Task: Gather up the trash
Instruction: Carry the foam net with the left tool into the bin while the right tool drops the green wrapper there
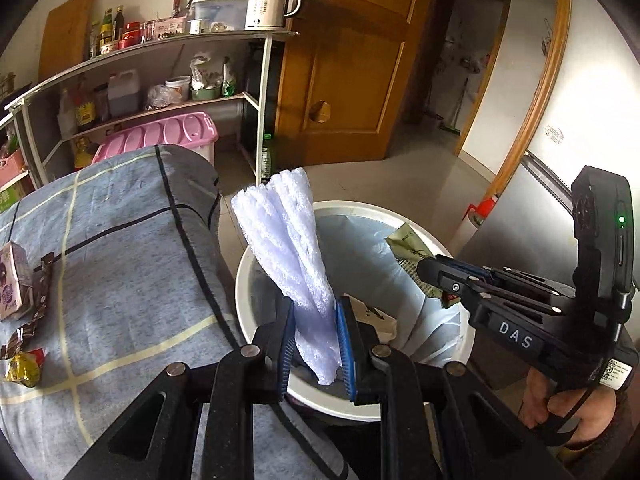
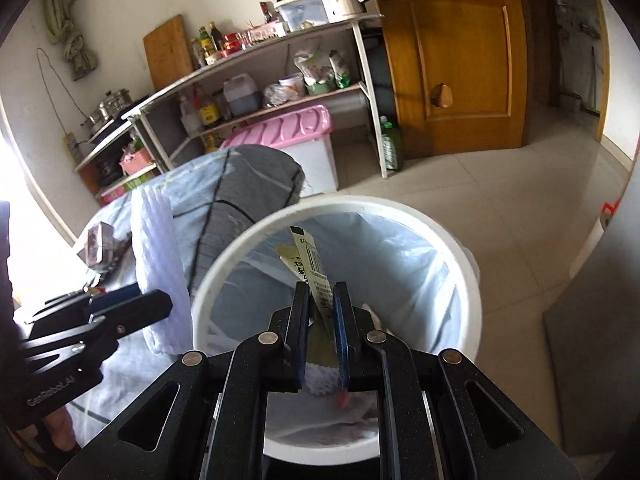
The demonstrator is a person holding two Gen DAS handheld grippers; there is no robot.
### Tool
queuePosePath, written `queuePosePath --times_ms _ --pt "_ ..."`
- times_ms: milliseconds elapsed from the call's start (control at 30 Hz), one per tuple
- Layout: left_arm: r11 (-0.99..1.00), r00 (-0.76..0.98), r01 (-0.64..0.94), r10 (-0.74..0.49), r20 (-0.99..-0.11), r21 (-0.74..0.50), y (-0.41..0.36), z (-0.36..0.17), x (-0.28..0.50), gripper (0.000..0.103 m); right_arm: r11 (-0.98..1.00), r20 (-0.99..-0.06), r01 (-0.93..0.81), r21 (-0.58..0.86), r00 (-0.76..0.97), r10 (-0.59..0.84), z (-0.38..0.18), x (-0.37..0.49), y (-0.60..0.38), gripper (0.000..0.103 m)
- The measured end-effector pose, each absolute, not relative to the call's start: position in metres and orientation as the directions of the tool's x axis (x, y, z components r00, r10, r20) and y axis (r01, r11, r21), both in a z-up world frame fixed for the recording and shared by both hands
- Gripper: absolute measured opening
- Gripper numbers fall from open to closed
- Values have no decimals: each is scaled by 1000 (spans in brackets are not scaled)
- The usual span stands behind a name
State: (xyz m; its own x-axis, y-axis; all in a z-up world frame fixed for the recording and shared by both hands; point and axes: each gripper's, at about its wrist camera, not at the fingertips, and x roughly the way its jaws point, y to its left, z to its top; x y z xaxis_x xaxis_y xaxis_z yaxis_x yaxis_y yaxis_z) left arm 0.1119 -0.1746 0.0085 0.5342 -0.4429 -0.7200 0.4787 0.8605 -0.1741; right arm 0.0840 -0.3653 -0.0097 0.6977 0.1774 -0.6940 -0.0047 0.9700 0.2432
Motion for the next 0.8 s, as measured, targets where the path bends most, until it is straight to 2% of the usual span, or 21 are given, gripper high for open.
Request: queuePosePath --times_ms 467,500,567,600,800 --pt "859 483 479 -431 -762 -183 -199 -15 125 24 977 -763 55 207 635 126 -37 96 -385 13" --pt "859 479 475 -432 -764 -188 -198 -16 126 25 977 -763 59 203 635 120 -37 95 -385 15" --pt "859 476 473 -435 -764 -195 -196 -17 127 30 978 -761 61 198 638 114 -37 94 -385 33" --pt "861 478 470 -434 -764 -195 -195 -17 127 33 977 -760 63 202 639 116 -36 93 -385 36" --pt "866 498 460 -435 -750 -197 -184 -10 122 38 972 -745 63 226 654 130 -31 89 -383 39"
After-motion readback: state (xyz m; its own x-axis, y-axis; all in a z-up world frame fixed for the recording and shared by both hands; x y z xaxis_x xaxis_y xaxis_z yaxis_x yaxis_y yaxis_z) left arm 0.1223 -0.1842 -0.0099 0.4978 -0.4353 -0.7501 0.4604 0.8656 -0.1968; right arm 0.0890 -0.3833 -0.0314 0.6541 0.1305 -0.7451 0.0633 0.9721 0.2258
